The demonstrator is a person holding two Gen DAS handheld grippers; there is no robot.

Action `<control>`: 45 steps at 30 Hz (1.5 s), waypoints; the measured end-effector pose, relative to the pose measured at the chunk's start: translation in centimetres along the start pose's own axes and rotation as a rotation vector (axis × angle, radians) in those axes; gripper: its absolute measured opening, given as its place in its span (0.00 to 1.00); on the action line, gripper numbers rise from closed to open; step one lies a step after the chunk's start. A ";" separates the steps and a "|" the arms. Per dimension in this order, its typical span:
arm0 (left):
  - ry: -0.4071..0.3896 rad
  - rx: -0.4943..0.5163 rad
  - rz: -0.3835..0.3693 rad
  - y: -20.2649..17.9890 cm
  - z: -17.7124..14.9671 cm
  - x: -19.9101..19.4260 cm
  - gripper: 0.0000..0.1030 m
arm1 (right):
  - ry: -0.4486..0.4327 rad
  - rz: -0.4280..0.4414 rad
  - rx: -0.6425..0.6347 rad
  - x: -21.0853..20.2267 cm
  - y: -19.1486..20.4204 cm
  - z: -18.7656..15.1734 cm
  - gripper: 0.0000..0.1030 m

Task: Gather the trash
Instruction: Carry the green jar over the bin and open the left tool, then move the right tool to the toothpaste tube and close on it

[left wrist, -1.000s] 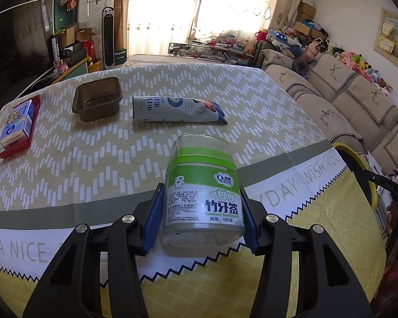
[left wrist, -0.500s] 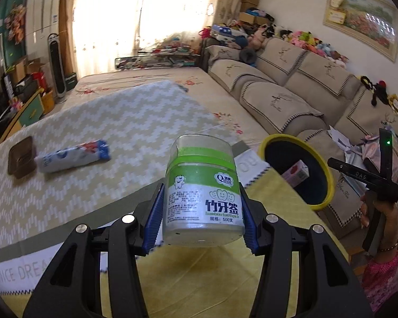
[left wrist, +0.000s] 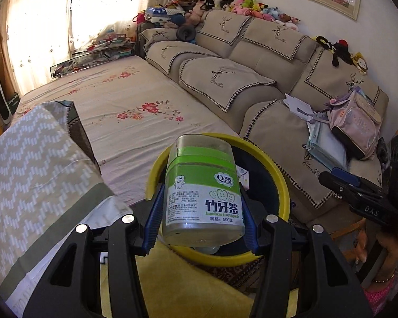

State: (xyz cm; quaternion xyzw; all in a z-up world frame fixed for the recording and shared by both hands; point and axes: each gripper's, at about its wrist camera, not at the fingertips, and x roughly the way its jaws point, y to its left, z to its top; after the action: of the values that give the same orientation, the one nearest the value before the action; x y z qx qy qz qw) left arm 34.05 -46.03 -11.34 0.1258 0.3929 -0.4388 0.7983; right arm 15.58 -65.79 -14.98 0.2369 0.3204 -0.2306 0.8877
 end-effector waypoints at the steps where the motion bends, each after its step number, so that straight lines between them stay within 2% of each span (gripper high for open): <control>1: 0.007 -0.001 -0.010 -0.3 0.2 0.9 0.50 | 0.003 -0.002 0.006 0.1 -0.4 0.0 0.74; 2: 0.007 -0.012 -0.016 -0.4 0.5 1.4 0.53 | 0.005 -0.002 0.012 0.2 -0.7 0.0 0.74; 4: -0.011 -0.038 -0.023 -0.4 0.7 1.6 0.71 | 0.013 -0.001 0.017 0.4 -1.0 -0.1 0.74; 6: -0.037 -0.049 -0.023 -0.2 0.9 1.4 0.74 | 0.021 0.001 0.017 0.7 -0.9 -0.3 0.74; 10: -0.108 -0.090 -0.011 1.2 0.2 -1.4 0.84 | 0.035 0.016 0.003 1.1 -0.2 -0.7 0.75; 15: -0.201 -0.163 0.043 4.6 -2.7 -6.7 0.91 | 0.058 0.034 -0.033 1.7 1.8 -0.9 0.76; 19: -0.245 -0.275 0.108 9.5 -6.7 -11.3 0.92 | 0.071 0.050 -0.073 1.9 4.0 -0.9 0.76; 23: -0.309 -0.365 0.238 15.0 -11.2 -16.4 0.93 | 0.083 0.076 -0.127 2.2 6.9 -0.9 0.76; 27: -0.334 -0.410 0.401 19.8 -15.2 -20.6 0.93 | 0.099 0.119 -0.211 2.4 11.2 -1.0 0.76; 29: -0.333 -0.431 0.450 22.1 -17.0 -22.1 0.93 | 0.101 0.138 -0.256 2.4 13.3 -1.0 0.77; 35: -0.316 -0.475 0.513 27.3 -21.3 -25.4 0.93 | 0.140 0.243 -0.404 3.5 21.7 -0.9 0.78; 38: -0.315 -0.524 0.529 29.0 -22.5 -26.3 0.93 | 0.164 0.319 -0.525 4.1 27.1 -1.2 0.78; 41: -0.347 -0.585 0.511 29.5 -23.4 -26.6 0.93 | 0.180 0.402 -0.656 4.8 32.4 -2.3 0.78; 45: -0.363 -0.593 0.547 29.5 -23.8 -26.7 0.93 | 0.189 0.509 -0.831 6.1 38.8 -4.1 0.78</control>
State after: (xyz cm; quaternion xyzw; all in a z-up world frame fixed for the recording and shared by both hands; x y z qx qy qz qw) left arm 37.13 0.20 -11.60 -0.0885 0.3074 -0.0947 0.9427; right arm 39.65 -34.75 -11.31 -0.0467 0.3964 0.1630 0.9023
